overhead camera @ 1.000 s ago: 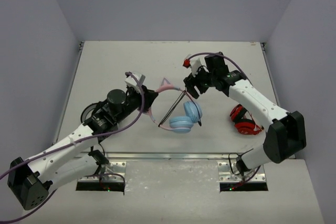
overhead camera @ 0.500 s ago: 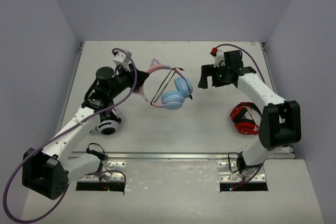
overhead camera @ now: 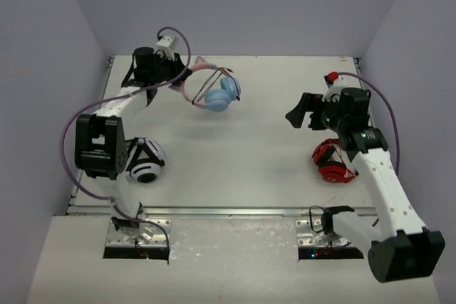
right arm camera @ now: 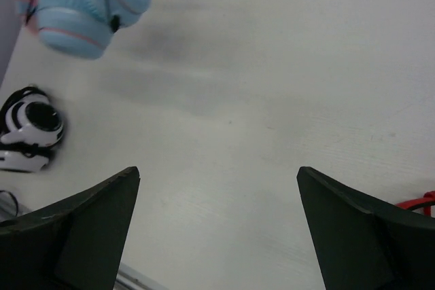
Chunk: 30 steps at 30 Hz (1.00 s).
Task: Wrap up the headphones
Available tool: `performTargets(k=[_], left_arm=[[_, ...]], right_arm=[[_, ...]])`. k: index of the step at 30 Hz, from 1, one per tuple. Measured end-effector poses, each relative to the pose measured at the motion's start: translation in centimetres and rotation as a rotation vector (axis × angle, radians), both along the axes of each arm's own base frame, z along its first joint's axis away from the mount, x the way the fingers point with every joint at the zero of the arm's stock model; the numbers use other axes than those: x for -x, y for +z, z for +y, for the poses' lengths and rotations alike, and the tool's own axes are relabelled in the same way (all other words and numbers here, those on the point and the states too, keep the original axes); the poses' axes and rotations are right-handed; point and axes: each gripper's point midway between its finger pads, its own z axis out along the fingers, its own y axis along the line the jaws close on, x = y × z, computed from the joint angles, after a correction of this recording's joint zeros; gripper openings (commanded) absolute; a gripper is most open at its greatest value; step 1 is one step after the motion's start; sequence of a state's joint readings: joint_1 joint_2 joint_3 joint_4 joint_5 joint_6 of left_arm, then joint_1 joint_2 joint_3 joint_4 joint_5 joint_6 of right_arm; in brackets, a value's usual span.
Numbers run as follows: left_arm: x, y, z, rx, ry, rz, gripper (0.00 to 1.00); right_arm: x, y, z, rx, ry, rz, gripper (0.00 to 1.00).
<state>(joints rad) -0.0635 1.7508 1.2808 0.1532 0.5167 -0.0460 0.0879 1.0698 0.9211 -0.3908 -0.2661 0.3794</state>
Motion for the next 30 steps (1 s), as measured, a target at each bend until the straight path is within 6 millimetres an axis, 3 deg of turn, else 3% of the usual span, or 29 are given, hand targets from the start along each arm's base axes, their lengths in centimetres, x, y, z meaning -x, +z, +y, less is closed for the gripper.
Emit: performTargets(k=[2,5,8,12,14,15,22,30], left_arm=[[-2.7,-2.3,2.3,-0.031,0.023,0.027,0.01],[-5.7,-5.1,6.6,-0.076,0.069,0.054,0.01],[-8.5,-6.9,9.8,-0.112,0.095,0.073,0.01],[-13.6,-9.1,13.1,-0.155,0.093,0.059,0.02],[-15.2,-10.3,14.1,-0.176,0.083,0.058,0.14],[-15.7,-11.0,14.9,-0.185,0.083,0.062,0.18],[-16.9,-15.5,17.7,-0.193,0.069,0.090,0.15],[-16.7,-17.0,21.2,-0.217,0.069,0.066,0.16]], right_arm=[[2.2,1.6,1.1,-0.041,0.062,-0.070,0.99],[5.0,1.8,2.5,-0.073,0.139,-0.118,0.99],[7.9,0.4,4.0,-0.105,0.229,-0.111,0.99],[10.0,-1.1,5.1,-0.111,0.290,-0.072,0.99],[10.8,-1.4,5.8,-0.108,0.327,-0.064,0.99],[11.2,-1.4,6.2,-0.106,0.349,-0.065,0.99],[12.6,-1.8,7.2,-0.126,0.415,-0.056,0.99],[12.7,-3.5,7.5,-0.123,0.426,0.006,0.99]])
